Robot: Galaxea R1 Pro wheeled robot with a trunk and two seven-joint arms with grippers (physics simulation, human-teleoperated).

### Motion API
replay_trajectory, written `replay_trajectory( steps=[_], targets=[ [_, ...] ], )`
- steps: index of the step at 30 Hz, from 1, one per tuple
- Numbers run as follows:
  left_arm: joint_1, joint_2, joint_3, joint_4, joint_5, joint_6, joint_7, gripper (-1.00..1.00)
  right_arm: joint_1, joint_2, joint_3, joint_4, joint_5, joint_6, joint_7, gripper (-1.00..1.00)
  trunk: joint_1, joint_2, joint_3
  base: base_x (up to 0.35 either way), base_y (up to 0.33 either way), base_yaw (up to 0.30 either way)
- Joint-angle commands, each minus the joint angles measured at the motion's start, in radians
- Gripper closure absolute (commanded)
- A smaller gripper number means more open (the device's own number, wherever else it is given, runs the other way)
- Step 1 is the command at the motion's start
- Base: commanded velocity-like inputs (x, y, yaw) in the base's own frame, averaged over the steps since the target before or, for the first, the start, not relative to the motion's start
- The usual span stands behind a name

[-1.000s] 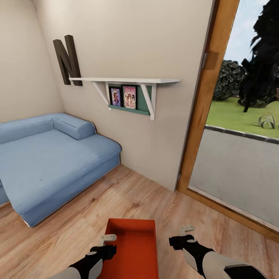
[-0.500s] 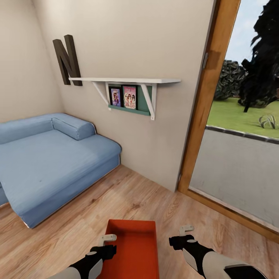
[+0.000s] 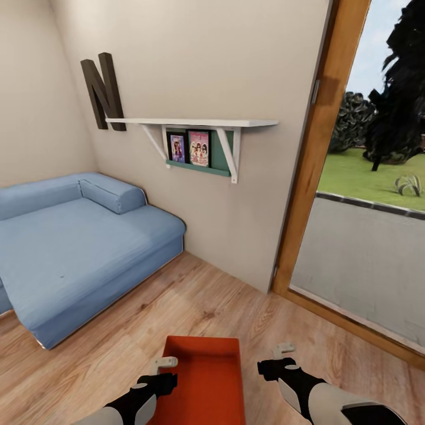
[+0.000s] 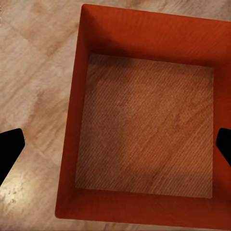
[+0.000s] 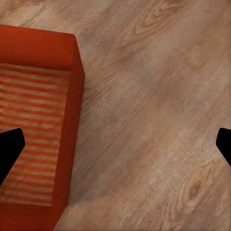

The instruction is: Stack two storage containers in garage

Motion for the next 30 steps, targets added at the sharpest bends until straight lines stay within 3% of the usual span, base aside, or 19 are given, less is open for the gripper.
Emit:
replay_trajectory(
  steps=[1,30],
  targets=[
    [-0.001,0.000,0.005,0.001,0.001,-0.004,0.001,-1.00,-0.001,0.000,0.007,0.002,0.002,-0.003,-0.005,-1.00,0.000,0.000,-0.001,0.000,0.125,0.000],
    [-0.001,0.000,0.005,0.001,0.001,-0.004,0.001,-1.00,-0.001,0.000,0.007,0.002,0.003,-0.003,-0.004,-1.00,0.000,0.000,-0.001,0.000,0.015,-0.018]
  ],
)
